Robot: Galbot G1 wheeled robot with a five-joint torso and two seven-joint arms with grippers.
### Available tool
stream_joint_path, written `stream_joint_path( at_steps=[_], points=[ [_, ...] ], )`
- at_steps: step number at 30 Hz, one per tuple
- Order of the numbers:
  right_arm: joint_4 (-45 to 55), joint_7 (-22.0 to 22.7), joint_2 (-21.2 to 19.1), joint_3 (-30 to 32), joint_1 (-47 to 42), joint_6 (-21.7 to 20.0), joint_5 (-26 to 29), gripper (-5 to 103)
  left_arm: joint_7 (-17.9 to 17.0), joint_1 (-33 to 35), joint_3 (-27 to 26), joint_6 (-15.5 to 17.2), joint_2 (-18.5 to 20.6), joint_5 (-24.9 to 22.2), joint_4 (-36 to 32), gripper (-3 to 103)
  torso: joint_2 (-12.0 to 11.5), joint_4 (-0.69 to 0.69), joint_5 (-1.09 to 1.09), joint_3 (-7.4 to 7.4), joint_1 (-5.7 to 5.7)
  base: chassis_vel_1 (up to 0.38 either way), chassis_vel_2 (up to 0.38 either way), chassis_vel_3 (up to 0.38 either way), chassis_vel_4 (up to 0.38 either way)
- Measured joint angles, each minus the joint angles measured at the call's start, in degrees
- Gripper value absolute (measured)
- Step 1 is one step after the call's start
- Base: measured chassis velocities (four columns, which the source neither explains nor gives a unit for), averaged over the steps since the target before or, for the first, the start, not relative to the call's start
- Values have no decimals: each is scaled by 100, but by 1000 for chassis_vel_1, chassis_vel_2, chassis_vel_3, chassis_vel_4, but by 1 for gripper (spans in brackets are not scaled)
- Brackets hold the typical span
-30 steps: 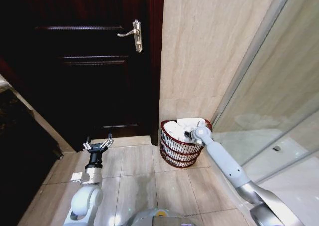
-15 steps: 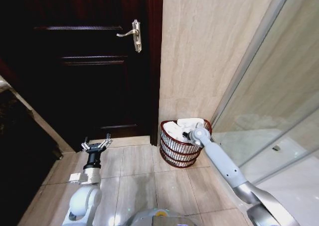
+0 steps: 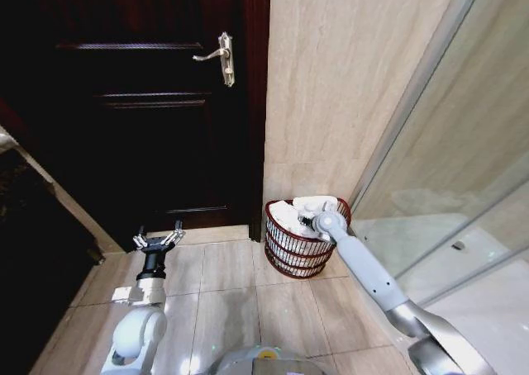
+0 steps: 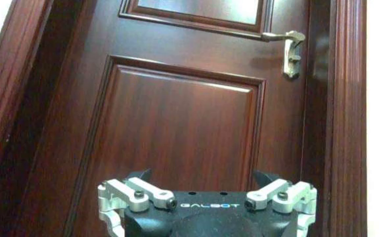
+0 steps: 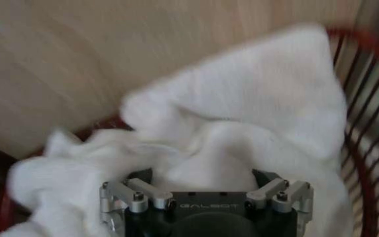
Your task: Discard the used towel into the hamper.
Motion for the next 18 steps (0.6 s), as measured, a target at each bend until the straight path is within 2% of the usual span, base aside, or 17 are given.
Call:
stream_joint_path(
  at_steps=[2, 5, 6, 8, 10, 13, 14, 16, 17, 18],
  points=[
    [124, -26, -52, -1, -34, 23, -81, 100, -1, 2, -3, 16, -2, -2, -1, 100, 0, 0, 0, 0, 0, 0, 0, 0, 0],
    [947, -172, -397, 0, -324, 198, -580, 100, -3, -25, -53, 103, -4, -44, 69, 100, 0, -3, 0, -1, 0, 0, 0, 0, 0],
    [947, -172, -397, 0, -324, 198, -580, 100, -3, -25, -53, 103, -4, -44, 69, 100, 0, -3, 0, -1, 0, 0, 0, 0, 0],
    [1422, -338, -598, 4, -523, 369, -1032, 100, -9, -57, -91, 127, -19, -45, 182, 100, 0, -3, -1, -2, 0, 0, 0, 0, 0],
    [1557, -389, -665, 15, -586, 416, -1172, 100, -12, -60, -104, 134, -25, -45, 205, 100, 0, -2, -1, -2, 0, 0, 0, 0, 0],
    [2216, -738, -972, 168, -1019, 661, -1890, 100, -47, -51, -169, 251, -77, -54, 276, 100, 0, -2, -1, -2, 0, 0, 0, 0, 0],
    [2216, -738, -972, 168, -1019, 661, -1890, 100, -47, -51, -169, 251, -77, -54, 276, 100, 0, -2, -1, -2, 0, 0, 0, 0, 0],
    [2567, -1047, -1132, 323, -1538, 958, -2729, 100, -79, -25, -164, 341, -122, -32, 284, 100, 0, -3, -1, -2, 0, 0, 0, 0, 0],
    [2567, -1047, -1132, 323, -1538, 958, -2729, 100, -79, -25, -164, 341, -122, -32, 284, 100, 0, -3, -1, -2, 0, 0, 0, 0, 0],
    [2627, -1134, -1158, 367, -1666, 1070, -3004, 100, -79, -14, -156, 366, -132, -21, 280, 100, 0, -3, 0, -2, 0, 0, 0, 0, 0]
  ],
)
